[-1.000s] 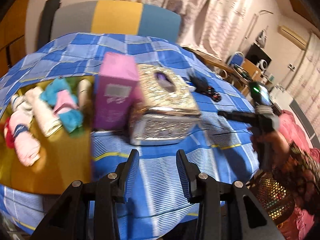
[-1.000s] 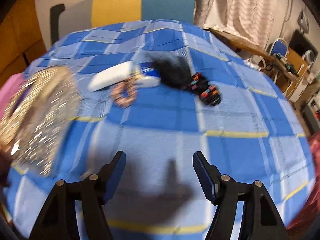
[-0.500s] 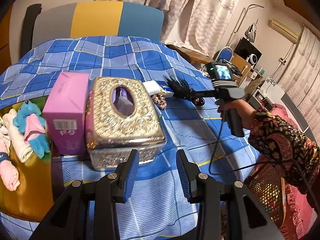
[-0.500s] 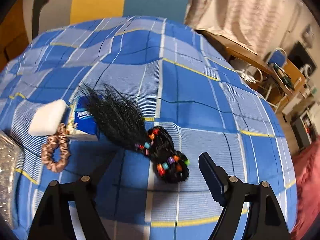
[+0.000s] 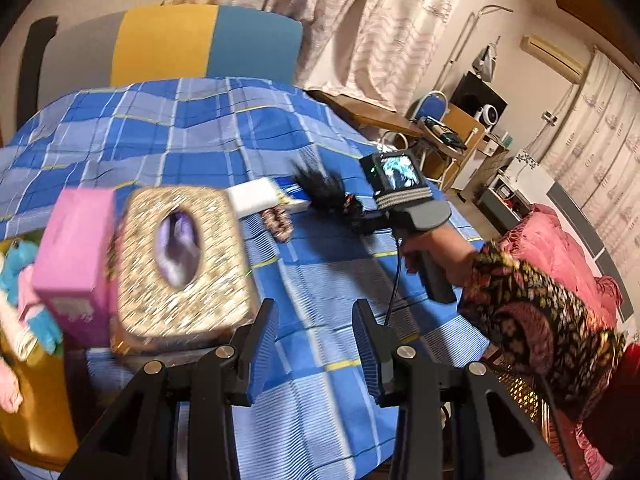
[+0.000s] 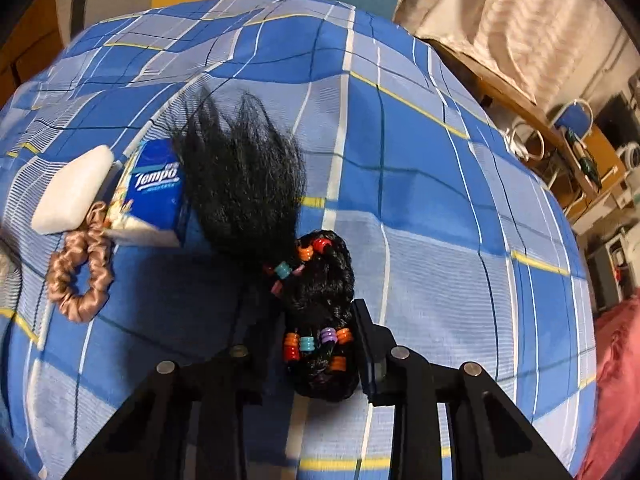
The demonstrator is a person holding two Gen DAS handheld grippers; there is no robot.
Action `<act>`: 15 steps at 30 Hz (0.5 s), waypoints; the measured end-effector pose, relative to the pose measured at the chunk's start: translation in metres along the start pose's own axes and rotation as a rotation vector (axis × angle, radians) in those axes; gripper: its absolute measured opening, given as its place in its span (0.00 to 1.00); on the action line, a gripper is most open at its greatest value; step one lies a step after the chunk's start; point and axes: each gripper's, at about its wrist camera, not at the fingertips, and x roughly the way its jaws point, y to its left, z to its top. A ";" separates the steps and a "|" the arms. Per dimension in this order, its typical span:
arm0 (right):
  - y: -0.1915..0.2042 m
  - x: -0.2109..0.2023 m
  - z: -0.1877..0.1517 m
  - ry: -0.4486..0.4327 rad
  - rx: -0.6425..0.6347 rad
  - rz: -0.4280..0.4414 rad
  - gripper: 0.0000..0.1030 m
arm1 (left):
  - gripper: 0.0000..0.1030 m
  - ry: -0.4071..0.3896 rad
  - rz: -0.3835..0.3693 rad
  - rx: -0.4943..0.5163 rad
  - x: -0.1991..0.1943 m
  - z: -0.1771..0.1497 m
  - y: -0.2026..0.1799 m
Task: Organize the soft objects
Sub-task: 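Grasp the black beaded hair braid with the right tool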
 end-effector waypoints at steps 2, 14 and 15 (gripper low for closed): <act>-0.007 -0.009 -0.012 -0.002 0.051 0.037 0.29 | 0.37 0.000 0.002 0.023 0.007 0.009 -0.012; -0.042 -0.057 -0.105 -0.012 0.385 0.252 0.29 | 0.40 0.150 0.194 0.048 0.112 0.067 -0.049; -0.042 -0.056 -0.107 -0.026 0.381 0.246 0.29 | 0.40 0.172 0.213 0.033 0.124 0.070 -0.047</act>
